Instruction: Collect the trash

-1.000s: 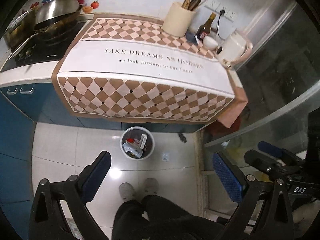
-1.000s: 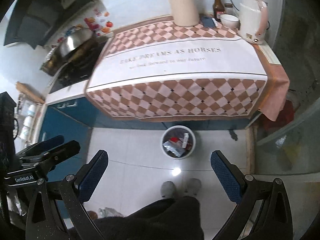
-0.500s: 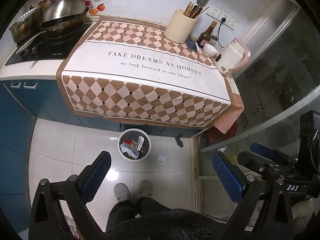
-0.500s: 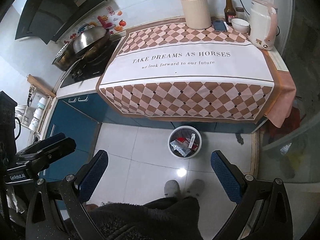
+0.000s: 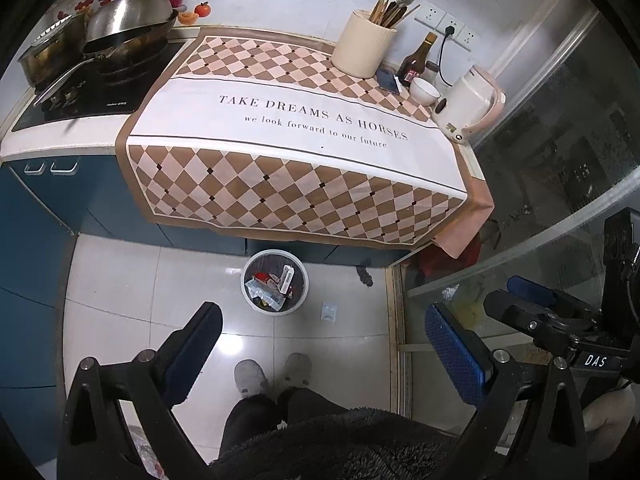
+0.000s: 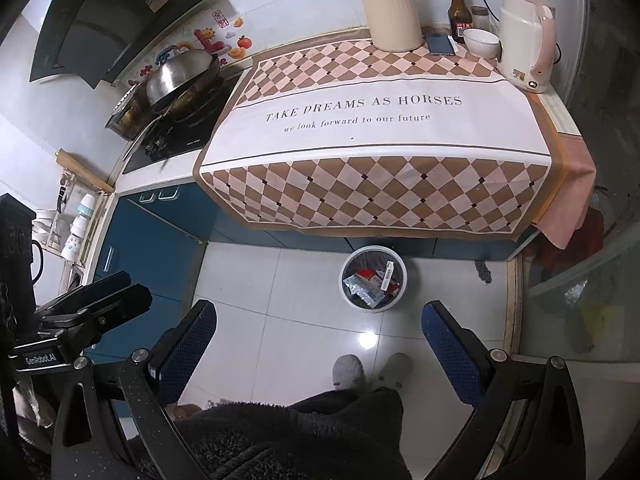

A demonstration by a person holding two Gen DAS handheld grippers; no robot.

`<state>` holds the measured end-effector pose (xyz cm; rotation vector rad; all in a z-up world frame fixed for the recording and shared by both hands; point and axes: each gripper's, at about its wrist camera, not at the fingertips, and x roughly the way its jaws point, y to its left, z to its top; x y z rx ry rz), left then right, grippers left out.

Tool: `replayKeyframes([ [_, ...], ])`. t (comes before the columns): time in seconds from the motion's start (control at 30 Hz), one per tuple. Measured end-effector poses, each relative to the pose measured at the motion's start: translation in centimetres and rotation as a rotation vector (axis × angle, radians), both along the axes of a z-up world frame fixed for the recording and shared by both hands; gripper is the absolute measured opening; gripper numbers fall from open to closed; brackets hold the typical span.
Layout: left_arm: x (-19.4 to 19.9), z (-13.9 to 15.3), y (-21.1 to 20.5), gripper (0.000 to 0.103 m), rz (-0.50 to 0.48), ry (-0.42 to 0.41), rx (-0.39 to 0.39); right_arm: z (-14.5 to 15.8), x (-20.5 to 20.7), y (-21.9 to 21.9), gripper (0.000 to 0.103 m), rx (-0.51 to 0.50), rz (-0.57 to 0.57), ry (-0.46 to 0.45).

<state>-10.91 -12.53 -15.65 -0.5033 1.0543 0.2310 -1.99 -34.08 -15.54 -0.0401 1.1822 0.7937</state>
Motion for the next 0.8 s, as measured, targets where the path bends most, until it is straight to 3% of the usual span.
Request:
replayKeyframes([
  [0.8, 0.2, -0.9, -0.7, 0.103, 0.005, 0.003, -0.034, -1.1, -0.1, -0.1, 0.103, 0.004, 0.021, 0.057],
])
